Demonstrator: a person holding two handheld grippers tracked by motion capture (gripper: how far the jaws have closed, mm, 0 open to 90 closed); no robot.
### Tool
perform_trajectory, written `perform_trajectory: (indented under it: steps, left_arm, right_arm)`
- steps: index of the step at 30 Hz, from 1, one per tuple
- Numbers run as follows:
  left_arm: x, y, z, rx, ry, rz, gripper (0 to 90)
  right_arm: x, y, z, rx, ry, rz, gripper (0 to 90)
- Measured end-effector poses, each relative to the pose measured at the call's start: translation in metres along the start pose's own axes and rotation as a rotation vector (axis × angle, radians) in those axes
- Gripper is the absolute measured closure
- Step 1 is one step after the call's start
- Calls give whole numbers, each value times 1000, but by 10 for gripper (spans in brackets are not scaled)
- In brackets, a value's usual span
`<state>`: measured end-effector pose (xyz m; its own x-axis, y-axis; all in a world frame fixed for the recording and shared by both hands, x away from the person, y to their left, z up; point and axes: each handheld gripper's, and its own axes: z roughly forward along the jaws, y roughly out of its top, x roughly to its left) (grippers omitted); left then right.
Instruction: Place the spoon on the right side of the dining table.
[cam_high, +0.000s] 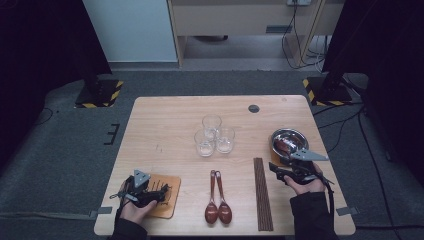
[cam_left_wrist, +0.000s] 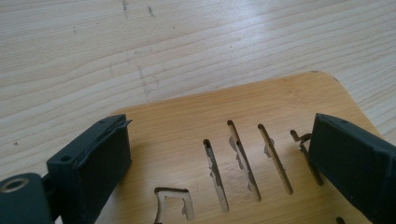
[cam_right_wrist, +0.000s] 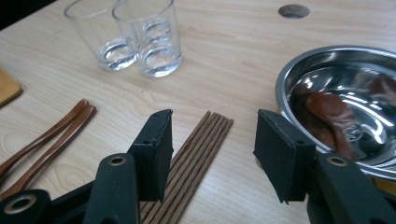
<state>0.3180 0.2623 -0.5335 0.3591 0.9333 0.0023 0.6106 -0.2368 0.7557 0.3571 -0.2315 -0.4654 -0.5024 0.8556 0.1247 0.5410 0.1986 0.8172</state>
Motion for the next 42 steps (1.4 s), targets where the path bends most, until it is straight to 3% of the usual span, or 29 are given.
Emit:
perform_trajectory:
  steps: [25, 42]
  left_arm:
    - [0, 0, 0, 0, -1, 1, 46]
    - [0, 0, 0, 0, -1, 3, 46]
  right_arm:
    - [16, -27, 19, 97, 4, -17, 482]
    - [8, -42, 24, 117, -17, -1, 535]
